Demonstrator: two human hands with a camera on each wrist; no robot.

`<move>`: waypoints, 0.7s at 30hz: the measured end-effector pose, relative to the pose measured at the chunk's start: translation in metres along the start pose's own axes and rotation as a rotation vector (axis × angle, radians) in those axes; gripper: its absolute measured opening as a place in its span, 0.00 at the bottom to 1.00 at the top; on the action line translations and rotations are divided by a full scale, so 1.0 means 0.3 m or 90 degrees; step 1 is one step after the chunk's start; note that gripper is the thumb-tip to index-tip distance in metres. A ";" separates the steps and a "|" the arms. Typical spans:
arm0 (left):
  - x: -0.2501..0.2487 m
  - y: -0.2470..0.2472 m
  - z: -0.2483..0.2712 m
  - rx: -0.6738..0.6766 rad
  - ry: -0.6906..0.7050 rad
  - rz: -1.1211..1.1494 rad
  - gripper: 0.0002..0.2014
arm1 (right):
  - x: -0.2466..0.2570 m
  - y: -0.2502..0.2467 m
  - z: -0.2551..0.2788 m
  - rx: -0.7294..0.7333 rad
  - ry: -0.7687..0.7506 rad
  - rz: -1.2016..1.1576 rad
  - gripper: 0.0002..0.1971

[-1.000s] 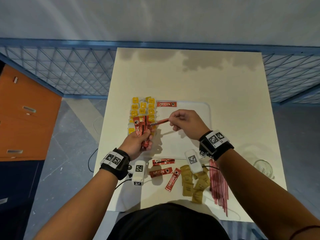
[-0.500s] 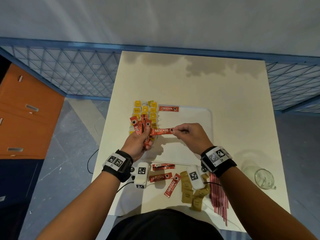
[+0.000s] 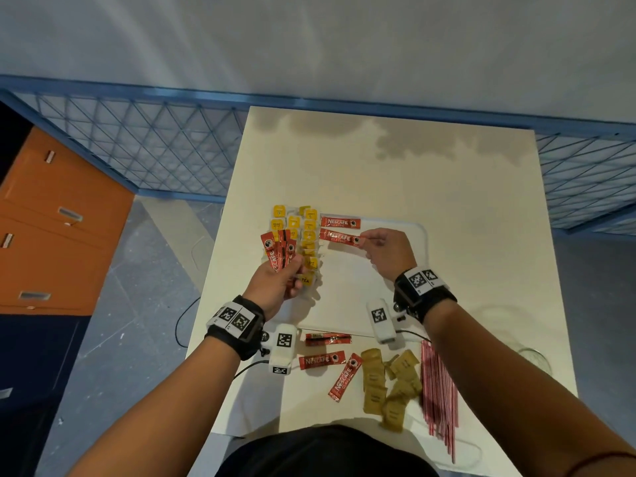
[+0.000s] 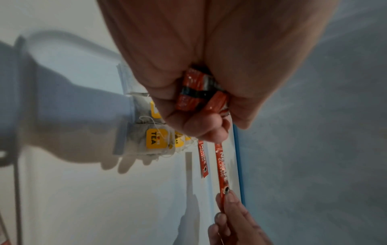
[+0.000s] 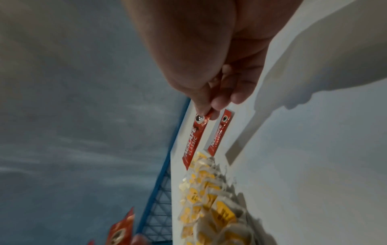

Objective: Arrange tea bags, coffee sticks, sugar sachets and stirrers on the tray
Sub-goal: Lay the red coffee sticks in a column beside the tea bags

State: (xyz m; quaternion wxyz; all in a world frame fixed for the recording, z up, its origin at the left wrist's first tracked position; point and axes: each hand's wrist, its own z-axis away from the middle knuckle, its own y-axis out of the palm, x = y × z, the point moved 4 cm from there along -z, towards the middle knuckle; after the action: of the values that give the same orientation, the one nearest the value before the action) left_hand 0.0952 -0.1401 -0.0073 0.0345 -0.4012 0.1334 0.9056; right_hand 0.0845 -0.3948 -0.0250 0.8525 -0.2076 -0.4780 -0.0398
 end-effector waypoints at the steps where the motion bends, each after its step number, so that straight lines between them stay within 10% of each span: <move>1: 0.000 -0.001 -0.001 0.003 -0.002 0.003 0.16 | -0.004 0.003 -0.033 -0.008 -0.004 0.028 0.03; 21: -0.008 0.008 0.002 0.059 -0.040 0.074 0.11 | -0.042 0.072 -0.191 -0.074 0.028 0.204 0.04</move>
State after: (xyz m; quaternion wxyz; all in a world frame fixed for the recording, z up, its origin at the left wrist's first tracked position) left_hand 0.0958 -0.1422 -0.0046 0.0049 -0.3619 0.1970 0.9112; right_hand 0.1290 -0.3993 -0.0685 0.8449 -0.3293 -0.4167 0.0643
